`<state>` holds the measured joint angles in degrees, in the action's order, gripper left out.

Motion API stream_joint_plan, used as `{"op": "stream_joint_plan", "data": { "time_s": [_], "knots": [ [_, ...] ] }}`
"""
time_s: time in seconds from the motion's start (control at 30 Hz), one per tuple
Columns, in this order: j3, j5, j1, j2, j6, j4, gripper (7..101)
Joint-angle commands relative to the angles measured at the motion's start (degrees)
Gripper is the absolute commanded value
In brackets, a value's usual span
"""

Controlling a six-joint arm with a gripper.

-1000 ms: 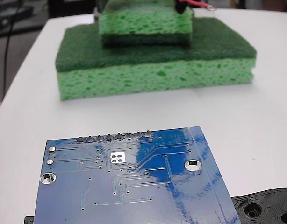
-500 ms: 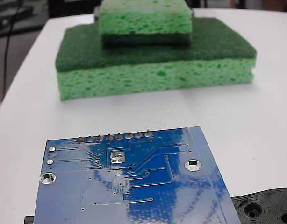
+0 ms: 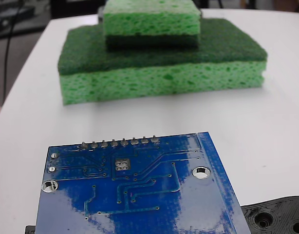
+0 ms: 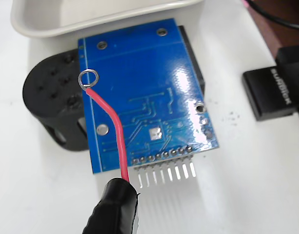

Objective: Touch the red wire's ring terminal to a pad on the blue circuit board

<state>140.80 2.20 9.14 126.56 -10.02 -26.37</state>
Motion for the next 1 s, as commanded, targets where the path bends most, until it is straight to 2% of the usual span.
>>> {"op": "stream_joint_plan", "data": {
  "time_s": [0.03,0.53,1.0],
  "knots": [
    [-3.08,0.44,-0.18,-3.16,0.26,-0.18,100.3],
    [-2.02,2.02,0.70,-9.93,-0.97,5.62,100.3],
    [-3.25,2.46,1.05,-13.80,-1.58,5.71,100.3]
  ]
}}
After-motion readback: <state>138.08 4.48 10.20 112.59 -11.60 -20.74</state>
